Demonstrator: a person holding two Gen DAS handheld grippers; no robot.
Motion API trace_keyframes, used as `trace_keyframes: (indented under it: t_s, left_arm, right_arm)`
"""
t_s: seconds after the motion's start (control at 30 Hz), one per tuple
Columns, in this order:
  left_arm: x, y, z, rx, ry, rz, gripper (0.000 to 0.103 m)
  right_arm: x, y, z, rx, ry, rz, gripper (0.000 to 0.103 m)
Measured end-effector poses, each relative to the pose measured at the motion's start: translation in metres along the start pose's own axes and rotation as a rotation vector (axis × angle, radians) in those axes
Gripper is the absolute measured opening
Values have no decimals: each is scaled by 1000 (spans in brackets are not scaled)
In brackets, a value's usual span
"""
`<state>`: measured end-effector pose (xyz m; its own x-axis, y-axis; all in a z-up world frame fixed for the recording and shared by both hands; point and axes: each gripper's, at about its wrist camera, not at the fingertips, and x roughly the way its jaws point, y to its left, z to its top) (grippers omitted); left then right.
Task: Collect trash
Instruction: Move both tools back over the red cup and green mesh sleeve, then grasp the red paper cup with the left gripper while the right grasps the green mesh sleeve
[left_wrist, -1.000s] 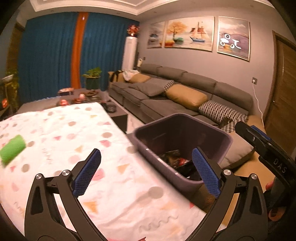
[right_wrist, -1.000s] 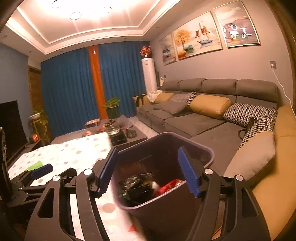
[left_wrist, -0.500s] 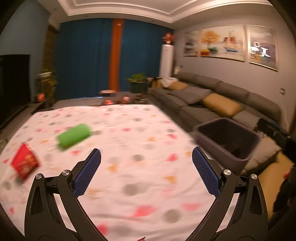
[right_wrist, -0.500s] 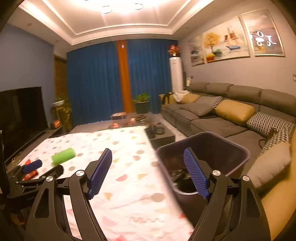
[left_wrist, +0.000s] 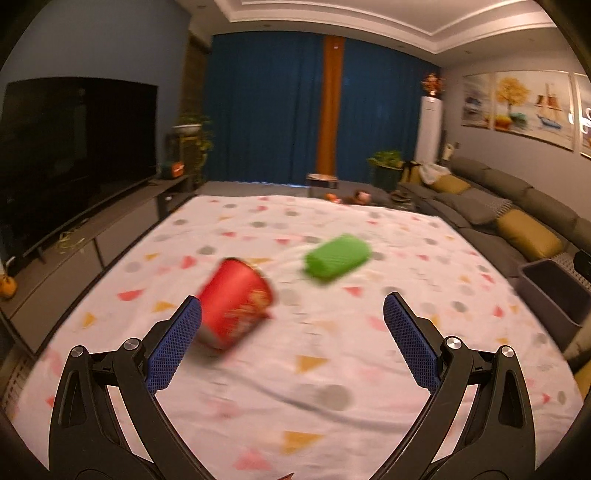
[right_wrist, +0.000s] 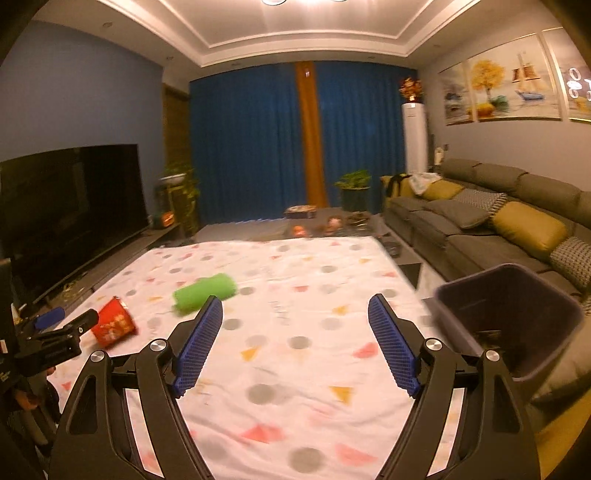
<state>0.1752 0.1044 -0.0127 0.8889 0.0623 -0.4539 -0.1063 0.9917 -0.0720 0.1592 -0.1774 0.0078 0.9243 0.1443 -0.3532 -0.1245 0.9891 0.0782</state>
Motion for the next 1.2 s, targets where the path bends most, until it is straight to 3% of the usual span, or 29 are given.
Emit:
trace_keyframes:
  t_s: [0.1, 0.27, 0.67, 0.77, 0.9, 1.07, 1.2]
  left_arm:
    - [9, 24, 0, -16, 17, 17, 97]
    - [36, 45, 0, -44, 91, -27, 97]
    - [101, 62, -2, -71, 230, -115, 95]
    - [110, 65, -2, -90, 260, -134, 87]
    - [121, 68, -5, -120, 305, -199, 62]
    - [126, 74, -6, -162, 309, -246, 60]
    - [117, 77, -3, -159, 263, -224, 56]
  right_arm:
    - [14, 20, 1, -9, 19, 29, 79]
    - [40, 52, 7, -31, 47, 68, 79]
    - [99, 101, 17, -82, 103, 100, 79]
    - [118, 113, 17, -91, 126, 109, 79]
    - [139, 129, 12, -116, 151, 115, 79]
    - [164, 143, 3, -147, 192, 113, 79]
    - [183, 151, -2, -150, 220, 117, 76]
